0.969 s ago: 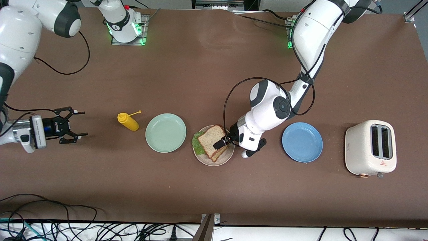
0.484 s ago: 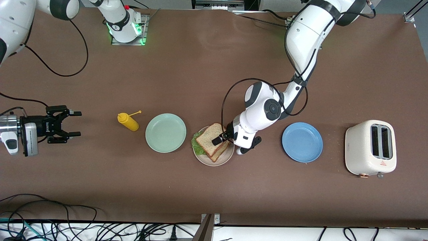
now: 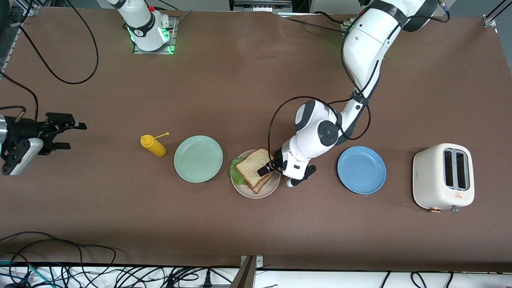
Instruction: Make sandwich on beige plate with both arms
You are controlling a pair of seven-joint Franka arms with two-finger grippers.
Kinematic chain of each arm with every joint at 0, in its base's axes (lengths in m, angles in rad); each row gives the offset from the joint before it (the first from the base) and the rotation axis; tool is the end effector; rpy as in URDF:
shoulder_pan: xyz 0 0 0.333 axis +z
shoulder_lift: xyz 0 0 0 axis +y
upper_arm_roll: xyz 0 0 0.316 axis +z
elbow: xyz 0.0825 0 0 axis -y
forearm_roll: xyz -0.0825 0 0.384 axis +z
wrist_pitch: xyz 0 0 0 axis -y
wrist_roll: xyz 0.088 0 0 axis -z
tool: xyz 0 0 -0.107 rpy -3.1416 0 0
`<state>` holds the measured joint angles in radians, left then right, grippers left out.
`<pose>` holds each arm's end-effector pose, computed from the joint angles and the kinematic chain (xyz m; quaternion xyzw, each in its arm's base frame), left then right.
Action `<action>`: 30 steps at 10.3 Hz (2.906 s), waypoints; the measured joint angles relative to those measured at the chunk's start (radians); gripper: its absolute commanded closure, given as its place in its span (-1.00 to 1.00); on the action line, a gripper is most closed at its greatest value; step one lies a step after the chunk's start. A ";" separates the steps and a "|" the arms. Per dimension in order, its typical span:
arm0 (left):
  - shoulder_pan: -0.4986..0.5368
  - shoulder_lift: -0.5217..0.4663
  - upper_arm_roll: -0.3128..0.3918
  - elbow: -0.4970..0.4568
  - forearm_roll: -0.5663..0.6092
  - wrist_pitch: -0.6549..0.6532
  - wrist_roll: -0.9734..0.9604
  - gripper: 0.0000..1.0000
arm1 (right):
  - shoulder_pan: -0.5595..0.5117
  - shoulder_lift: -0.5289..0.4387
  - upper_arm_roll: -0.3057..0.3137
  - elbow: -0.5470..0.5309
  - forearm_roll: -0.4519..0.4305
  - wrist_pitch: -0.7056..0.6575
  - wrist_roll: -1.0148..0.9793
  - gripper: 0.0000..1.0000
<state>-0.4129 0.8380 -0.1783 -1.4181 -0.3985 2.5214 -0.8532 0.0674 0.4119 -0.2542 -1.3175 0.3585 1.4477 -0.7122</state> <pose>0.6434 -0.3912 0.2296 0.9234 0.3036 -0.0324 0.2327 0.6489 -0.0507 0.4932 -0.9488 -0.2565 0.0647 0.1728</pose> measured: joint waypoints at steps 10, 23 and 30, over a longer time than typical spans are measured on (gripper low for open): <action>0.012 -0.043 0.092 0.029 0.149 -0.164 0.003 -1.00 | 0.000 -0.409 0.150 -0.415 -0.355 0.264 0.761 -1.00; 0.387 -0.522 0.110 0.052 0.411 -0.820 0.678 -1.00 | -0.057 -0.407 0.217 -0.353 -0.352 0.136 0.706 -1.00; 0.486 -0.610 0.104 -0.036 0.397 -0.857 0.825 -0.98 | -0.059 -0.405 0.219 -0.352 -0.351 0.160 0.706 -1.00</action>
<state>0.0732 0.2280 -0.0742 -1.4536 -0.0020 1.6643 -0.0284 0.0079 0.0069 -0.0356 -1.6691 0.0075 1.6078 -0.0064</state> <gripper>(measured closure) 0.009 0.000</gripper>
